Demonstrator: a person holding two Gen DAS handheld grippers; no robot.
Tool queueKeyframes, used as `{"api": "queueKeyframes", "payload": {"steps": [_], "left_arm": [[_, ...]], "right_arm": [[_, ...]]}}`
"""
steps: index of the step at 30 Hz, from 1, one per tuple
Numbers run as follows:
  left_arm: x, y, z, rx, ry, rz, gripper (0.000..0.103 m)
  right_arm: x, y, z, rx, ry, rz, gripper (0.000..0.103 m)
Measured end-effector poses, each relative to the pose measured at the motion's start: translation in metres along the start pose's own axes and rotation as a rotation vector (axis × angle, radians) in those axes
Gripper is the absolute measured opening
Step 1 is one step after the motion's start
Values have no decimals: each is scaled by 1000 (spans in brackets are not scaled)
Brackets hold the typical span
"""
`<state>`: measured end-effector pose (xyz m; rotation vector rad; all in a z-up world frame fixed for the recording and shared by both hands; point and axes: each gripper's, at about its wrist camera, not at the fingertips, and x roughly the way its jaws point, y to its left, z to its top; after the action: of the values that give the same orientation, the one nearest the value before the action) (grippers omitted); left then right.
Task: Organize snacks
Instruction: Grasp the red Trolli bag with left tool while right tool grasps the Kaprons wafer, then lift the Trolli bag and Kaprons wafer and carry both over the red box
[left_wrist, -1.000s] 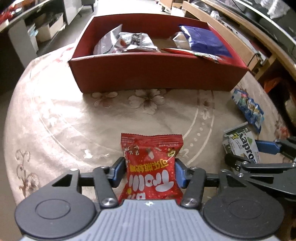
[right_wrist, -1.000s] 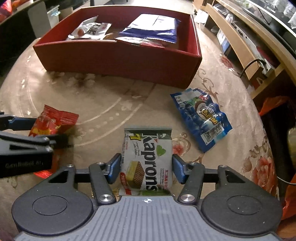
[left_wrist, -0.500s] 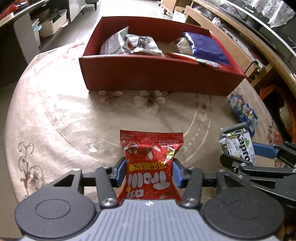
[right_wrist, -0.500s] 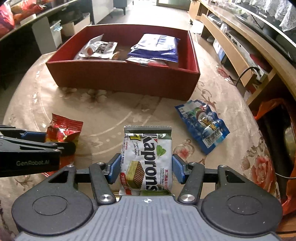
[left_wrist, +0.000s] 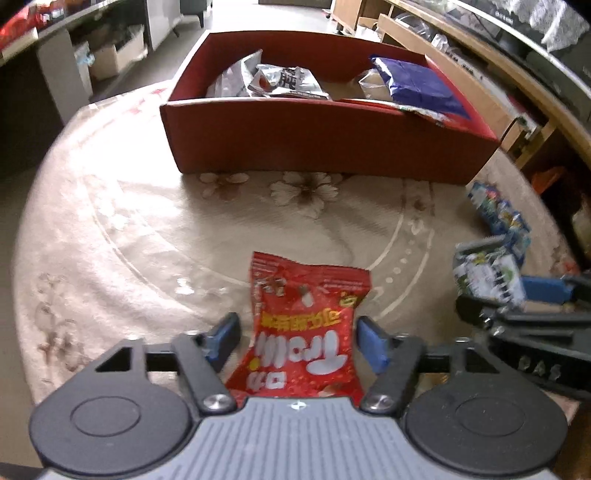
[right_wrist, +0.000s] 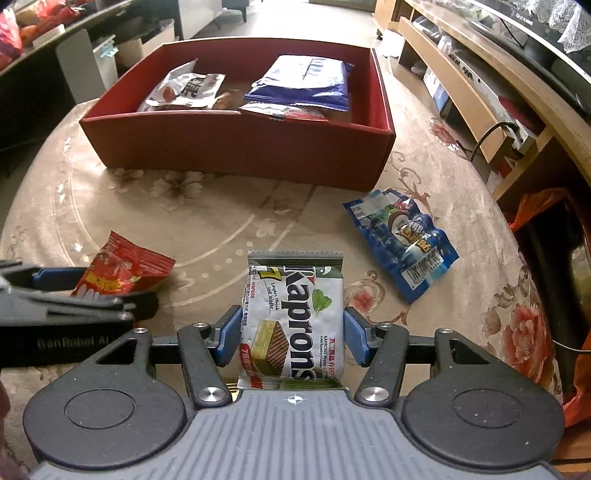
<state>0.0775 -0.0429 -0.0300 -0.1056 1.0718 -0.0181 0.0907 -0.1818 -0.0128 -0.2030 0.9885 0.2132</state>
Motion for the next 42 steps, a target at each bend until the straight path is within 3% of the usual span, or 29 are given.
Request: {"api": "queueKeyframes", "payload": {"steps": [1,8,21,42], "left_arm": [[-1,0,0,3,0,2,54],[-7,6,2,-35,3,-34,50],[-39,8,23,-51,-101,-63,50],[-41,15,93,-84,-190,-61,50]], "right_arm": [[0,0,0,0,-2,1,65],[-10,3,1,1,-35,9,65],[-28,2,15,15,-125,16,65],[-35,1,70,81,-242,55,65]]}}
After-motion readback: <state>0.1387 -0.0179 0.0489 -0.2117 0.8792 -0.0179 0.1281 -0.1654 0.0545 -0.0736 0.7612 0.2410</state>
